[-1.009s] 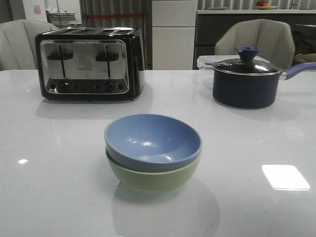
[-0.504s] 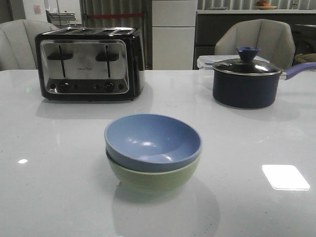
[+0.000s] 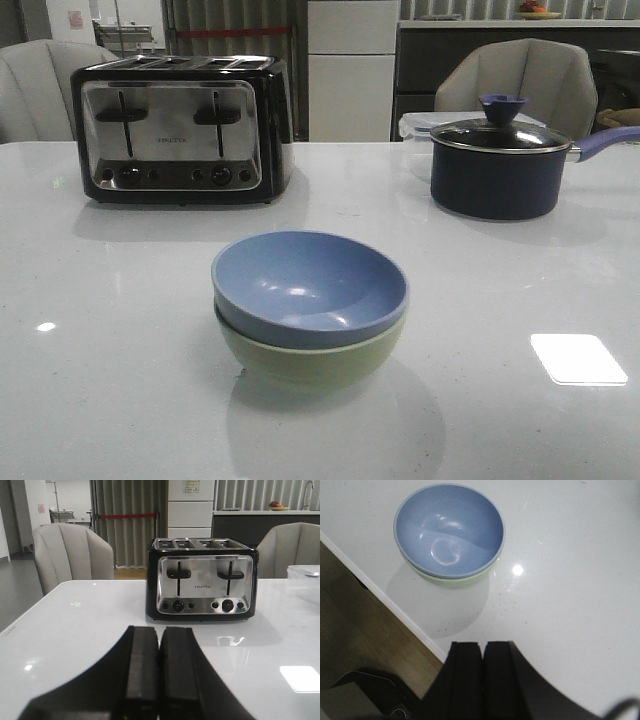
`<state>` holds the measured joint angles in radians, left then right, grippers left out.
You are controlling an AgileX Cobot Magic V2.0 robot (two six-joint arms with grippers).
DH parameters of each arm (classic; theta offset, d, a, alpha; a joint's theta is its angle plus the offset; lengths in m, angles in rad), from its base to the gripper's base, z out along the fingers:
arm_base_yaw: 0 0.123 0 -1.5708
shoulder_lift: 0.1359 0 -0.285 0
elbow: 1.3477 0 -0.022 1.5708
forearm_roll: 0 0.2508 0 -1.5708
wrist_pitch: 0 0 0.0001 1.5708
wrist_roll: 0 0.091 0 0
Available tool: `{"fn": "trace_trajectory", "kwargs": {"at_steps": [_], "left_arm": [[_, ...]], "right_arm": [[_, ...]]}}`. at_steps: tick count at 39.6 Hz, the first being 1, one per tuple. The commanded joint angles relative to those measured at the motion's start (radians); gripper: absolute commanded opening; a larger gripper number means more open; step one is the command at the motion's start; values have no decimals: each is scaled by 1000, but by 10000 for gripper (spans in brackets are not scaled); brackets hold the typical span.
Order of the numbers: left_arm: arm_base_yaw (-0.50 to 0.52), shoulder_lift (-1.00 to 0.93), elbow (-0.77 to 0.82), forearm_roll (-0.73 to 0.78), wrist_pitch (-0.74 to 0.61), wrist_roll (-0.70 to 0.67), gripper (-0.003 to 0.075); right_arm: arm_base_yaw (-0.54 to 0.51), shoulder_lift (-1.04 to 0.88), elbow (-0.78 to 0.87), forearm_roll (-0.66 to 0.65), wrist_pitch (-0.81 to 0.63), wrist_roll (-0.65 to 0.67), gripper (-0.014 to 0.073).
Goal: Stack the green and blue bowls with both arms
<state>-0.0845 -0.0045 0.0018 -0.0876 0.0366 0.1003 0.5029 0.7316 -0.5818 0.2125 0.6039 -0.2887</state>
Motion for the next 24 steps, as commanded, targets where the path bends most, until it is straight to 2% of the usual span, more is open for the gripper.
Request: {"fn": "trace_trajectory", "kwargs": {"at_steps": [1,8,16,24], "left_arm": [[-6,-20,6,-8,-95,-10,96],[-6,-20,6,-8,-95,-10,96],[-6,-20,6,-8,-95,-10,96],[-6,-20,6,-8,-95,-10,96]], "right_arm": [[-14,-37,-17,2,-72,-11,57],[-172,-202,101,-2,-179,-11,57],[-392,-471,326,-2,-398,-11,57],[-493,-660,495,-2,-500,-11,57]]}}
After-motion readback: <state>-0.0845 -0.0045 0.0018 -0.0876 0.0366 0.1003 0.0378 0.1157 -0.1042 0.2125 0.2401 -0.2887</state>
